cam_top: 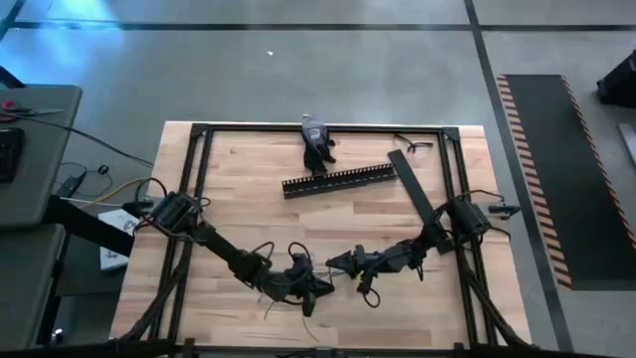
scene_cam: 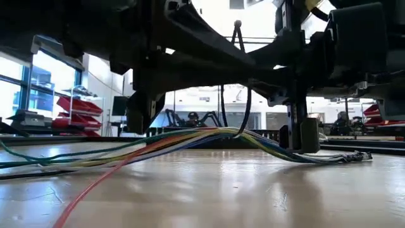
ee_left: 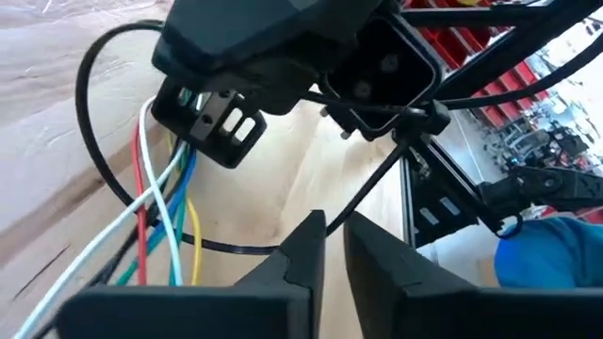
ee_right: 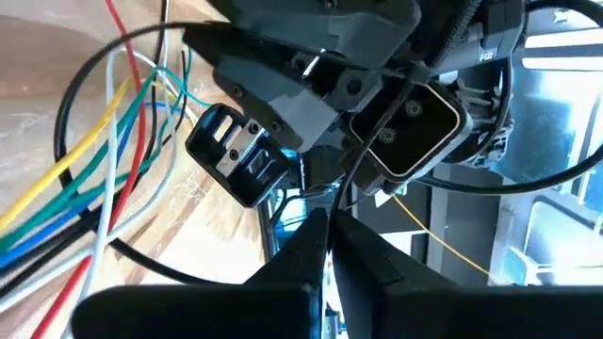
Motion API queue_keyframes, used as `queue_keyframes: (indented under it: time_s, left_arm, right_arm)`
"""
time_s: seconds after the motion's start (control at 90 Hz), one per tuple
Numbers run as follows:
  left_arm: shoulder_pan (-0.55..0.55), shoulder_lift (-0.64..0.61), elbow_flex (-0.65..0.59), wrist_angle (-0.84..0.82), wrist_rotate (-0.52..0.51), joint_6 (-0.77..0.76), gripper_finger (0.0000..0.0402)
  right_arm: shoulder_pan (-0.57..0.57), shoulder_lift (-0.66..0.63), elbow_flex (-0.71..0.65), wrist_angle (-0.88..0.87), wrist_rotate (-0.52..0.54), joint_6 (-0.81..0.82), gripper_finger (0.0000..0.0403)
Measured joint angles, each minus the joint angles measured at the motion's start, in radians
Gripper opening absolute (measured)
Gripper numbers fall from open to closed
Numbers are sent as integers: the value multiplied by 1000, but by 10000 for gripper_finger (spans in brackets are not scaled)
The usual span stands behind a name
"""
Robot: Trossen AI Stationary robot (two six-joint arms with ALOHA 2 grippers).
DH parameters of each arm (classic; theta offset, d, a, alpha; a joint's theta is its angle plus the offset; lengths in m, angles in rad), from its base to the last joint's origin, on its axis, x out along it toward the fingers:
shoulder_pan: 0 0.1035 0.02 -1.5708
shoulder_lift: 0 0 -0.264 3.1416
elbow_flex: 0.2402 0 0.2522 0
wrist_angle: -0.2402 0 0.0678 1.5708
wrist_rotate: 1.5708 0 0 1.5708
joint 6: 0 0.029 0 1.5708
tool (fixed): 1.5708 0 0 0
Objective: Ziptie cables
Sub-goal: Wrap the colored loose cables with the black zip tie
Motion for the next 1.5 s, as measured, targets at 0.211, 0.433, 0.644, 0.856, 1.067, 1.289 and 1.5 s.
queue_keyframes:
  time_s: [0.211,0.433,0.644,0.856,1.067,1.289,1.5]
  left_arm:
    - [0,0,0,-5,-27,-1,92]
    - [-1,0,0,-3,-28,18,89]
    - [-20,-30,0,-56,54,114,64]
    - [-49,-153,1,-338,129,268,46]
    - [-68,-166,2,-438,164,620,52]
    - [-50,-106,110,-649,191,954,83]
    - [-49,-29,203,-807,190,1211,109]
  right_arm:
    - [0,1,0,-2,0,0,0]
    - [0,1,0,-18,0,40,0]
    - [0,1,0,-37,1,56,0]
    - [-4,1,0,-37,-1,131,0]
    - [-21,1,0,-37,6,285,0]
    - [-29,-3,0,-90,20,497,0]
    - [-33,-2,6,-98,93,580,0]
